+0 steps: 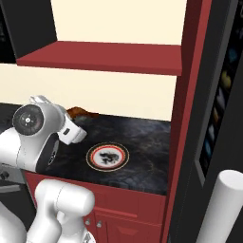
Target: Pick chicken drumstick from the fridge and place it on the plate on the counter.
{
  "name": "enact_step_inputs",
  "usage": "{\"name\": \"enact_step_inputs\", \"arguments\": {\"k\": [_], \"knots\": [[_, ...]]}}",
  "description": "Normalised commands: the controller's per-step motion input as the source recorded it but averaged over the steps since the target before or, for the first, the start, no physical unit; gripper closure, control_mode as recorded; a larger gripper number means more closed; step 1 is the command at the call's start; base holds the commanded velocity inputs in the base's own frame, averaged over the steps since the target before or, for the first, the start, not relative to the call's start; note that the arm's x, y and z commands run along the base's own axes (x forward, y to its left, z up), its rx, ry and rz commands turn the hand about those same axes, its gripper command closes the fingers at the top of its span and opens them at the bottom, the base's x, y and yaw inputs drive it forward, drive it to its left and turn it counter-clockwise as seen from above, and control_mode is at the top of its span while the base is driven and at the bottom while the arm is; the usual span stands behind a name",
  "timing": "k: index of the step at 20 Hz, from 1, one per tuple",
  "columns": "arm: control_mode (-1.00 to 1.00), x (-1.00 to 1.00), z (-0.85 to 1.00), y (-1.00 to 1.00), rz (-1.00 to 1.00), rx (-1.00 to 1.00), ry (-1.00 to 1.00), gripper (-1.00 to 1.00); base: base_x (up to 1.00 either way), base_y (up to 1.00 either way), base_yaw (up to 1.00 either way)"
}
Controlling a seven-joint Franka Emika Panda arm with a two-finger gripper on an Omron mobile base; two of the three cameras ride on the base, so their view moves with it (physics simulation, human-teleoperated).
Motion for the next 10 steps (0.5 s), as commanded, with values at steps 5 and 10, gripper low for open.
{"name": "enact_step_inputs", "arguments": {"k": [5,10], "knots": [[-1.0,0.26,-0.56,0.01,0.0,-0.02,0.01,1.0,0.0,0.0,0.0],[-1.0,0.59,-0.64,0.04,0.0,-0.02,0.0,1.0,0.0,0.0,0.0]]}}
